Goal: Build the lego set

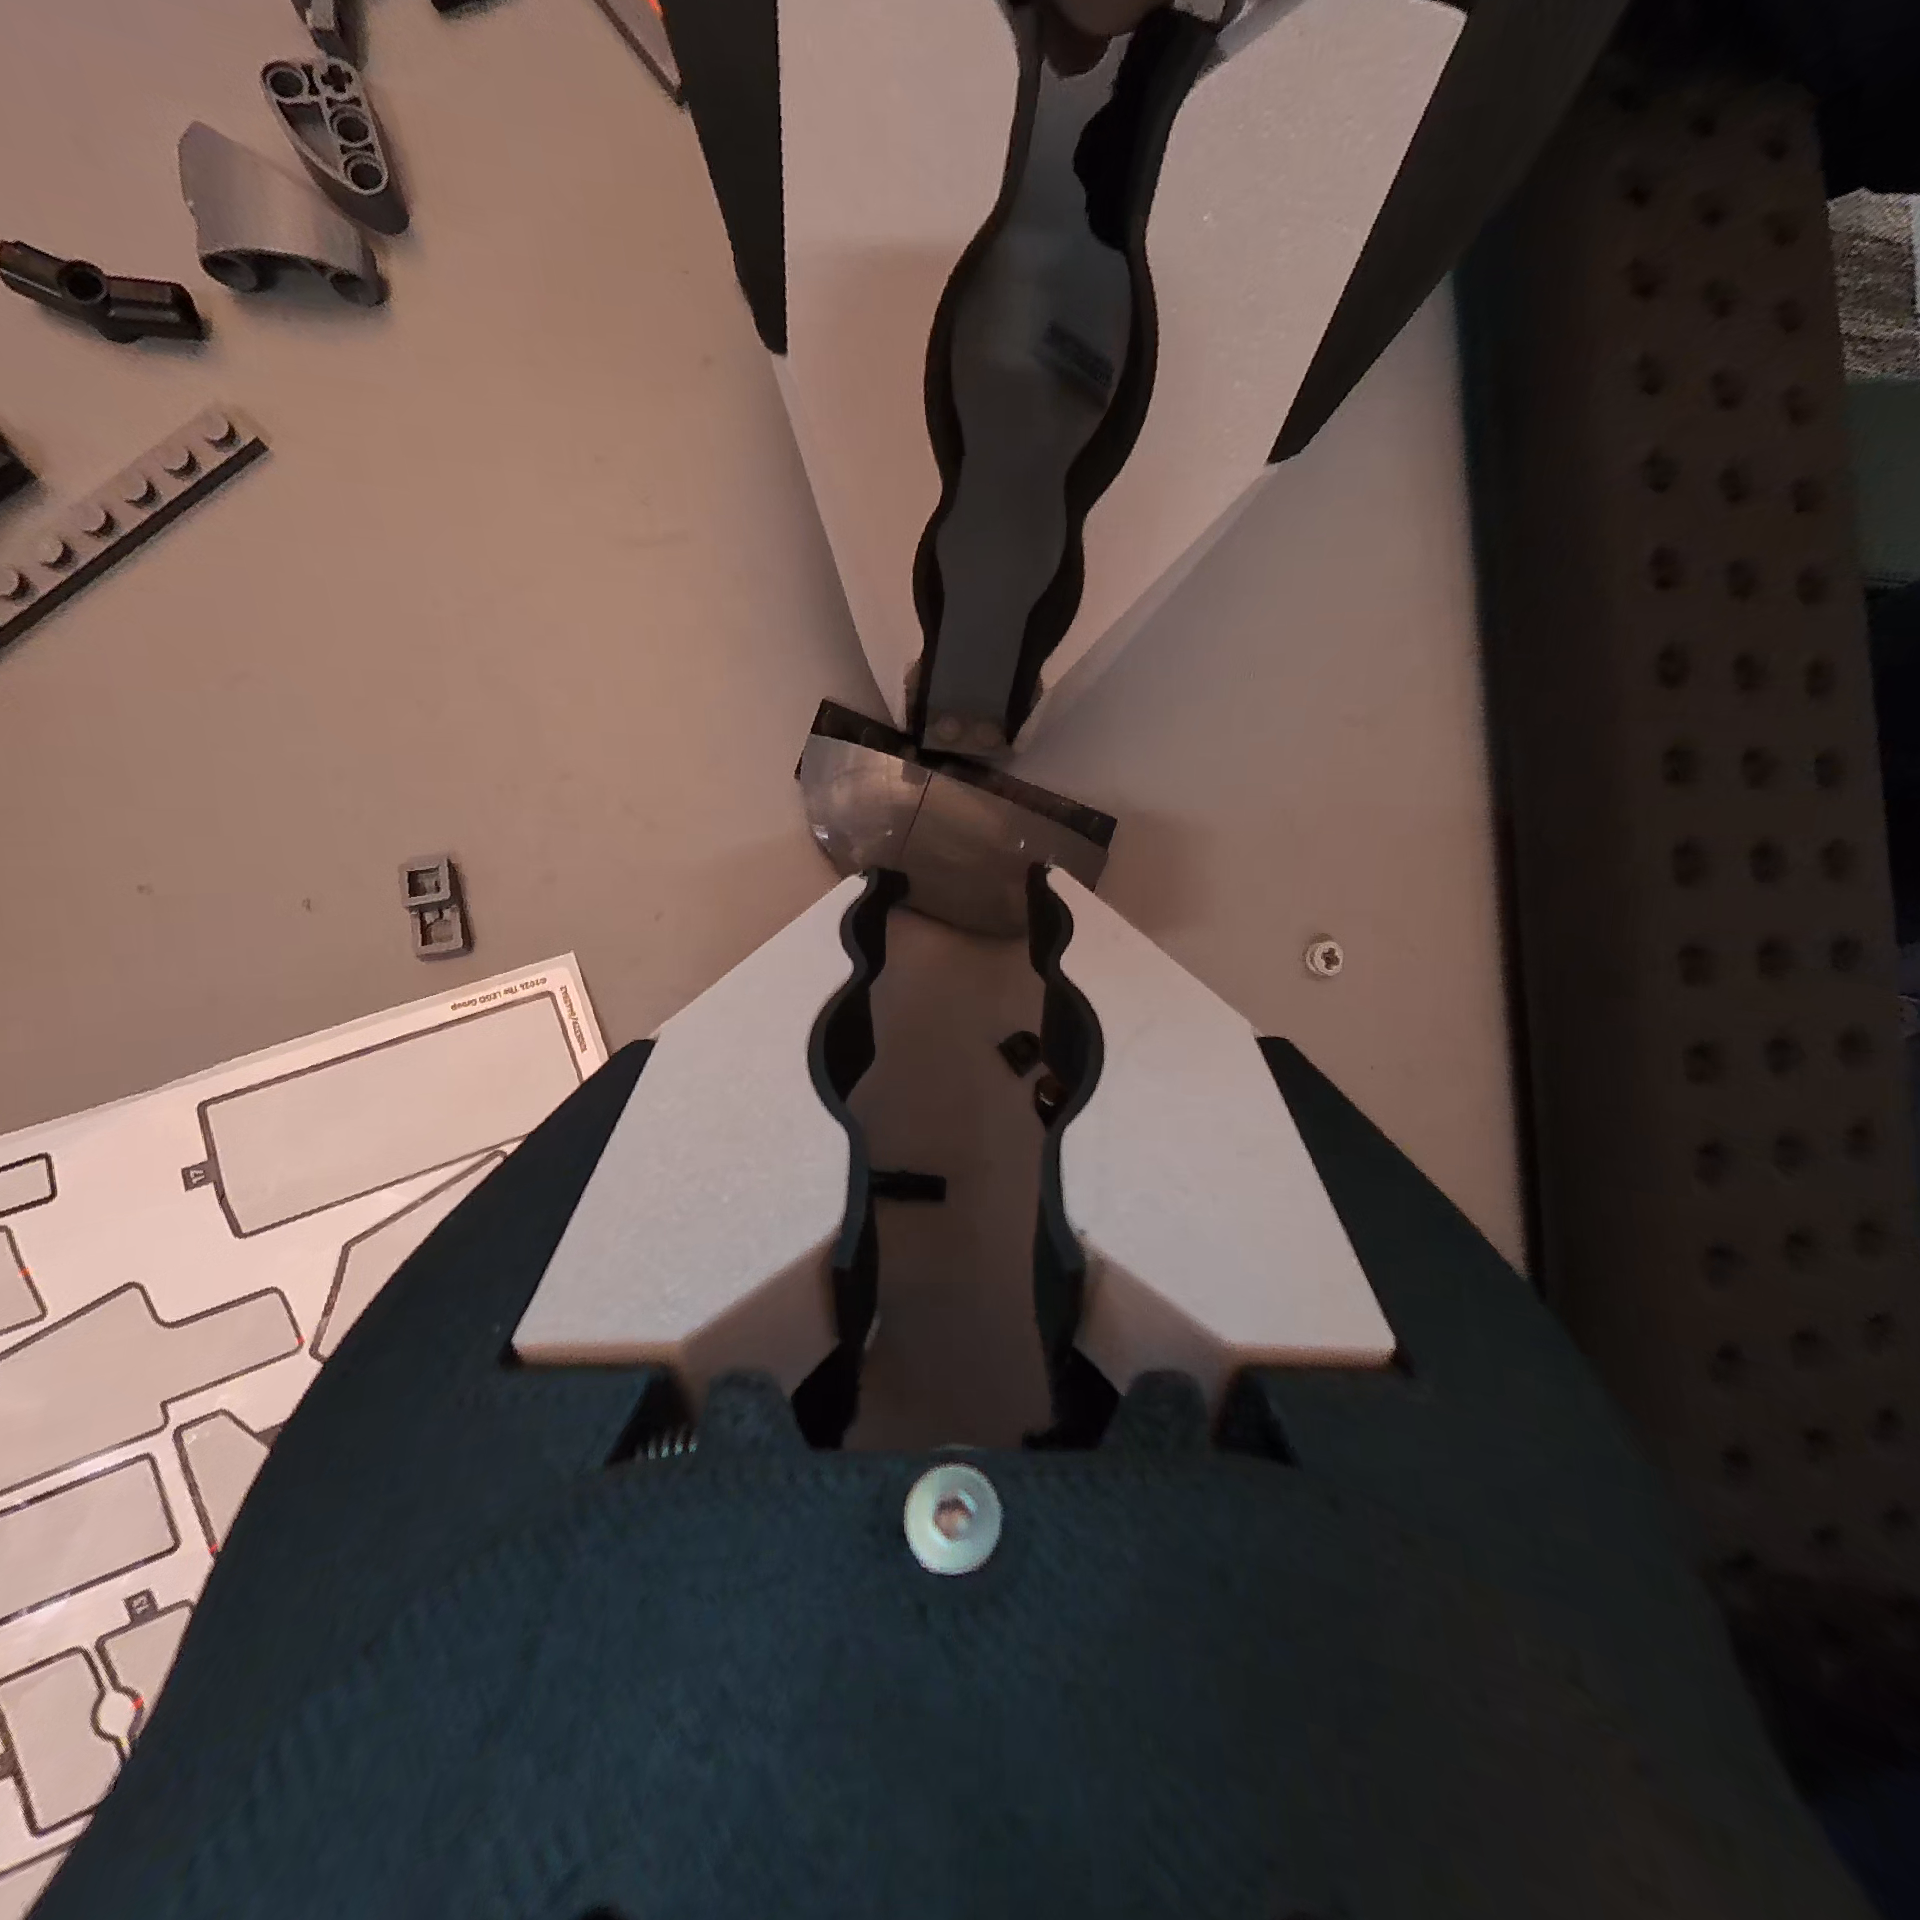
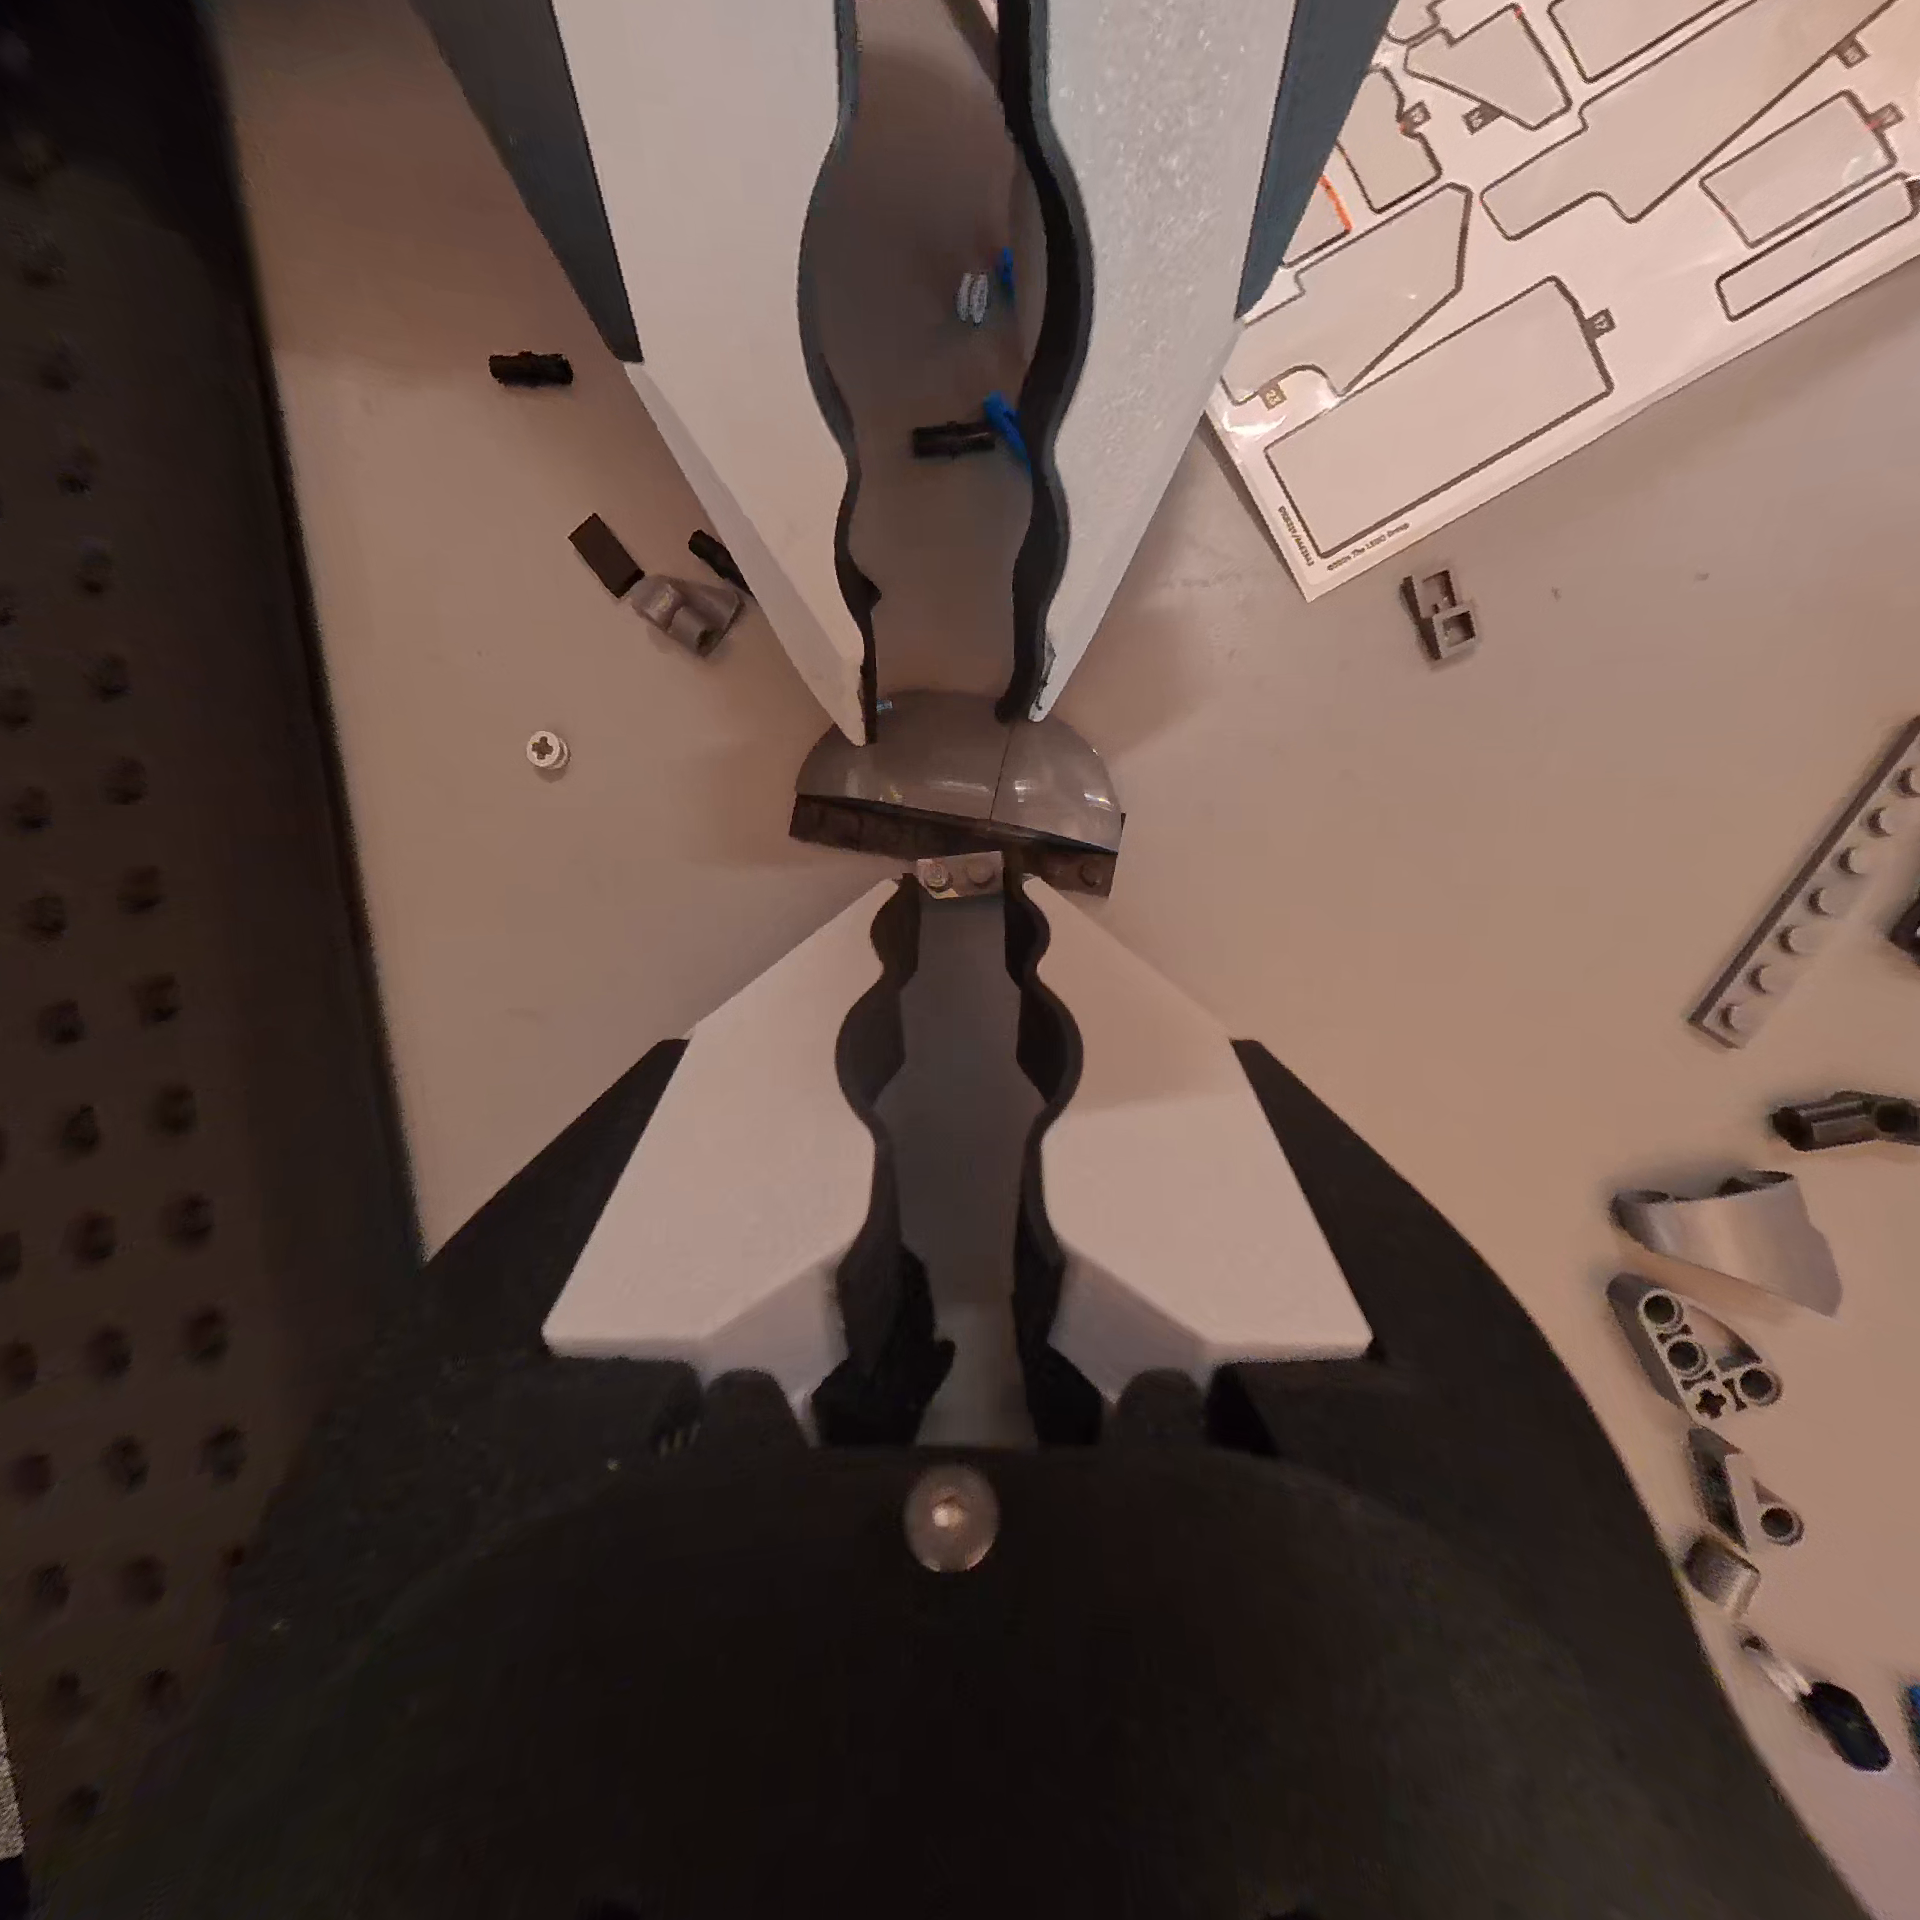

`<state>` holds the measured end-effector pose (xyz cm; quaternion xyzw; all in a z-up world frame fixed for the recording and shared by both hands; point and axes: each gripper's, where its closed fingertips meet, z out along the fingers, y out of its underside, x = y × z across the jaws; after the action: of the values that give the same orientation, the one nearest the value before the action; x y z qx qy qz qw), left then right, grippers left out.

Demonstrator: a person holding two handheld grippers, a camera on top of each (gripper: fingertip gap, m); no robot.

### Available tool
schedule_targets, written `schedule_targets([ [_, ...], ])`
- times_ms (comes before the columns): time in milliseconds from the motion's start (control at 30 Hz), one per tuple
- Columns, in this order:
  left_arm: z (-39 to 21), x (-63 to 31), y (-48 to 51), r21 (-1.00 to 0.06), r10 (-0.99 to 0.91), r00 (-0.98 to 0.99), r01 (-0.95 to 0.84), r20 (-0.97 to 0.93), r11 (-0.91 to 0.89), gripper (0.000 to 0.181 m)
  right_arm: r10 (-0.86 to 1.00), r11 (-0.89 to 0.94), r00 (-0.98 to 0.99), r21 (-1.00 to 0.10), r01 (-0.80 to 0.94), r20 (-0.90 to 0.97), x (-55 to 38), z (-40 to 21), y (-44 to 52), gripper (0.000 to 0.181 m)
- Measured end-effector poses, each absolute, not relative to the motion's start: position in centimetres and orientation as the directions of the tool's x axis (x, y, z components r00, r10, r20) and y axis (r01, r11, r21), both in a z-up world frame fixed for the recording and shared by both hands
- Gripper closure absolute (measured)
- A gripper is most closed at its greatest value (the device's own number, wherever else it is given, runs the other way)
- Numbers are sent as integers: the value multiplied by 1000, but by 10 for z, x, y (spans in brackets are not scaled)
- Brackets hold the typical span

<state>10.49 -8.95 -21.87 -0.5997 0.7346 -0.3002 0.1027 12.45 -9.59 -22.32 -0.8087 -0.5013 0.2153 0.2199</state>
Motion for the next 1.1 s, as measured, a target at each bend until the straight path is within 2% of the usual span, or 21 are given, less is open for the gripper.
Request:
schedule_targets([
  [700,-221,109,-88,-540,-959,-254,-829,129,147,155,877,-464,448,-553,692,-176,118,-218,-100,167],
  [1100,-222,111,-88,-530,-961,-256,-832,104,164,157,872,-464,471,-532,708,-134,122,-222,-97,165],
])
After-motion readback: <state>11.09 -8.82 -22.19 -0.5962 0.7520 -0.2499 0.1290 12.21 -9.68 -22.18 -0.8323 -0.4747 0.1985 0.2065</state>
